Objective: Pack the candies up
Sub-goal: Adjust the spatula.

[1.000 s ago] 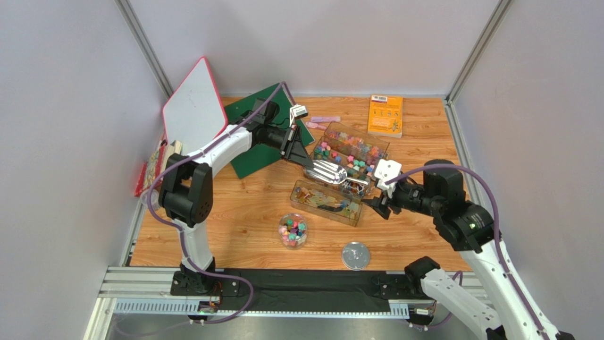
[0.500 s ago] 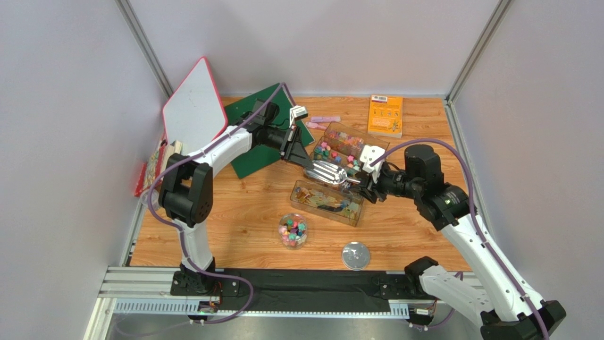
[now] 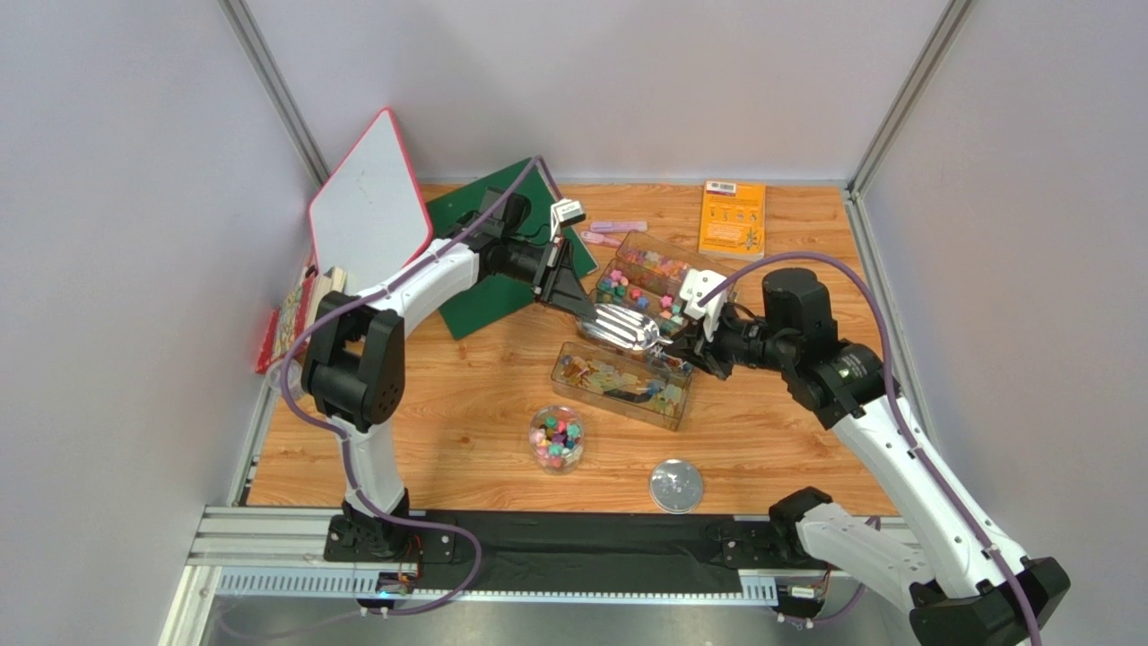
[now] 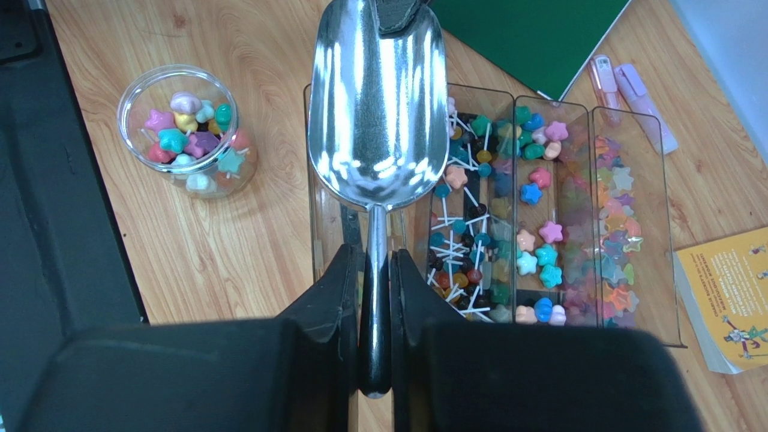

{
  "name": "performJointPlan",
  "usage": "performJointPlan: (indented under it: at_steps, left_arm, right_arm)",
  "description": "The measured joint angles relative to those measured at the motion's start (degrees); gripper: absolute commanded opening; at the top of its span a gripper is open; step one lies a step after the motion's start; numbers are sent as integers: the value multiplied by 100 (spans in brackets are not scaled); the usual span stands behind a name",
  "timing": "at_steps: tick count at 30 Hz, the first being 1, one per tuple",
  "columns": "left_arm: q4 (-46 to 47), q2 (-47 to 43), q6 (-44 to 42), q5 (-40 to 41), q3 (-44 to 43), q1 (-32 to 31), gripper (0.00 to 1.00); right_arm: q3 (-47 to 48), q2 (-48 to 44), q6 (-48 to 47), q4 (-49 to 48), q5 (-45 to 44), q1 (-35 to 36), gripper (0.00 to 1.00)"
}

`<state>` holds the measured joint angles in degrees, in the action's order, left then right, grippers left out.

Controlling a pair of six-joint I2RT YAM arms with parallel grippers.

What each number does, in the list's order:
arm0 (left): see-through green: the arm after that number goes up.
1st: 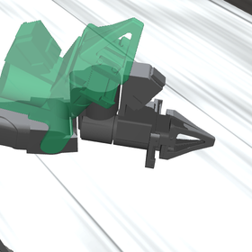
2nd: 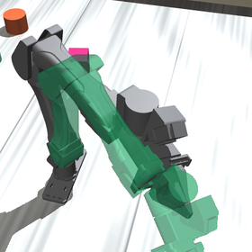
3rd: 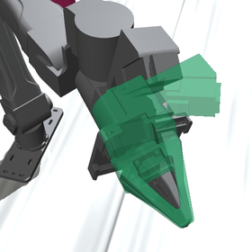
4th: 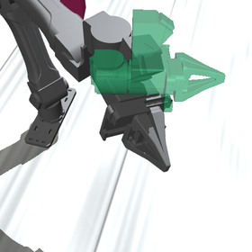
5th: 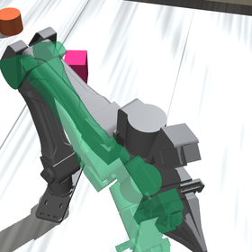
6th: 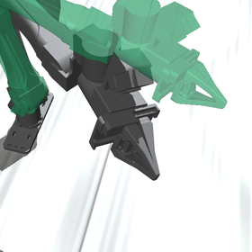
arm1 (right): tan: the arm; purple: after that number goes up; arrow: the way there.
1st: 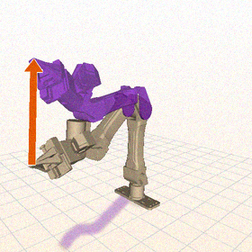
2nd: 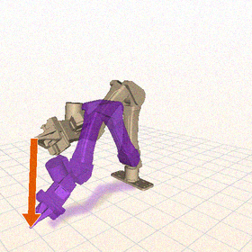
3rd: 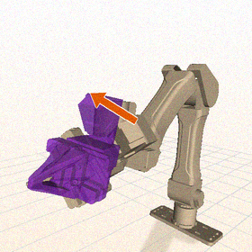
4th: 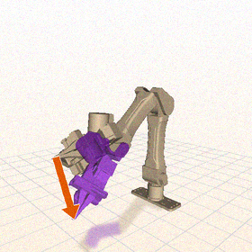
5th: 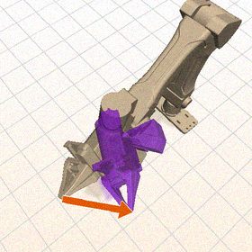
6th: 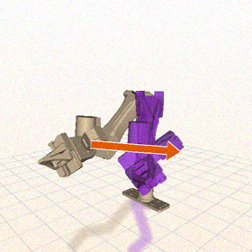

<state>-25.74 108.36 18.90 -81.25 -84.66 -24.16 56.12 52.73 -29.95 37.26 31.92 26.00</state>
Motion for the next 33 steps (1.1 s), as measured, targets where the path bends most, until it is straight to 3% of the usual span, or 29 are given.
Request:
performJointPlan:
  at_steps: [3,5,9,11,18,25,33]
  left_arm:
    - [-4,11,-46,48,-4,2,52]
    - [-334,118,-280,229,-210,2,62]
    - [-1340,752,-1139,1202,-1399,-7,63]
    - [-1797,1180,-1620,1934,-2201,-9,57]
    - [-2328,2450,-2575,4144,-4238,98,56]
    - [-2310,3147,-2822,4857,-4892,262,56]
    - [-2087,3480,-2796,5027,-5090,275,56]
  right_arm:
    - [48,35,24,15,-37,-4,0]
    - [109,68,22,57,-127,-4,0]
    - [549,313,-173,437,-444,-151,0]
    - [966,621,-372,728,-509,-549,0]
    - [2612,2411,-1078,1453,-1047,-1646,0]
    - [3947,4059,-1738,2170,-1563,-1801,0]
    - [5805,5556,-2465,3388,-2092,-1908,0]
